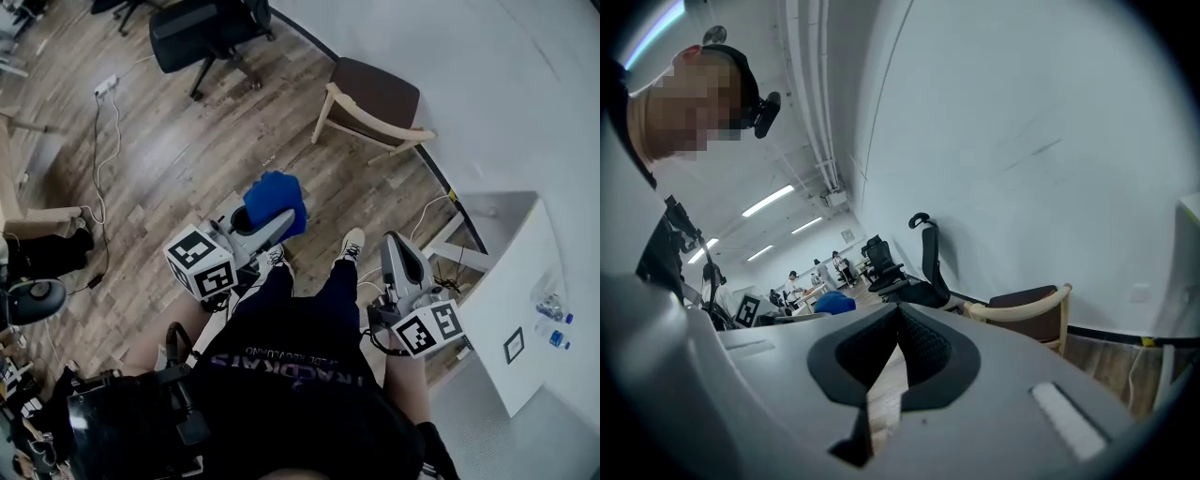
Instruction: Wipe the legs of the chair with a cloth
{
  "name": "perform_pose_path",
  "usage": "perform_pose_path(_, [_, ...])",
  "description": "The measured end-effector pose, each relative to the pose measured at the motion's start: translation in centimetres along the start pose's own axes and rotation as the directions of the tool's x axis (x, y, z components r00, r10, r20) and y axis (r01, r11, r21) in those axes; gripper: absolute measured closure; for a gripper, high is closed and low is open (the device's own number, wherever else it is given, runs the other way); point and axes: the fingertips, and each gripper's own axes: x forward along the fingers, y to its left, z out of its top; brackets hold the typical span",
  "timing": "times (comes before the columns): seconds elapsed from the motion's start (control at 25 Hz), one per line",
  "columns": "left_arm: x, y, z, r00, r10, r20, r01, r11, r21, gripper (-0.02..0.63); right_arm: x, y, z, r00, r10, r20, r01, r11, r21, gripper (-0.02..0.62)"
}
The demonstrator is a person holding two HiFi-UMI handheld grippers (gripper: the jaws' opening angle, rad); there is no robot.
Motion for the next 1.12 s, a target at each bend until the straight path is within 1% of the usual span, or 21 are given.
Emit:
perform_pose_path(0.16, [2.2, 0.8, 0.1, 0.998, 0.064, 0.026, -0.064, 0.998, -0.025, 0.479, 0.6, -3.0, 1.4, 0.999, 0.027, -0.03, -0.028, 0.999, -0.021, 0.588])
perform_pose_path(0.28, [4.7, 1.2, -0.5, 0.994, 0.109, 0.031, -0.108, 0.993, -0.046, 0.479, 1.3, -6.3, 2.5, 0.998, 0.046, -0.052, -0.048, 0.998, -0.04, 0.588])
perform_pose_path(0.36, [6.6, 1.4, -1.1, 0.99, 0.138, 0.034, -0.136, 0.99, -0.042, 0.479, 1.9, -8.9, 3.0, 0.996, 0.057, -0.068, -0.06, 0.997, -0.041, 0.588])
perform_pose_path(0.48, [9.6, 2.7, -2.1, 0.982, 0.186, 0.042, -0.186, 0.983, -0.01, 0.479, 3.3, -12.7, 2.9, 0.991, 0.083, -0.105, -0.087, 0.996, -0.036, 0.588])
perform_pose_path(0.6, [12.6, 5.0, -3.5, 0.973, 0.228, 0.045, -0.229, 0.973, 0.012, 0.479, 5.4, -16.1, 1.8, 0.981, 0.118, -0.154, -0.126, 0.991, -0.043, 0.588])
perform_pose_path(0.72, [14.9, 7.8, -5.0, 0.961, 0.27, 0.052, -0.271, 0.963, 0.001, 0.479, 7.9, -18.9, 0.3, 0.968, 0.154, -0.2, -0.165, 0.985, -0.041, 0.588])
perform_pose_path(0.92, [17.5, 12.9, -7.2, 0.942, 0.328, 0.067, -0.329, 0.944, 0.011, 0.479, 11.9, -21.6, -2.5, 0.942, 0.221, -0.254, -0.24, 0.97, -0.048, 0.589])
perform_pose_path(1.12, [19.5, 17.7, -10.2, 0.925, 0.373, 0.072, -0.377, 0.924, 0.06, 0.479, 15.2, -24.2, -7.0, 0.913, 0.262, -0.314, -0.292, 0.955, -0.054, 0.588])
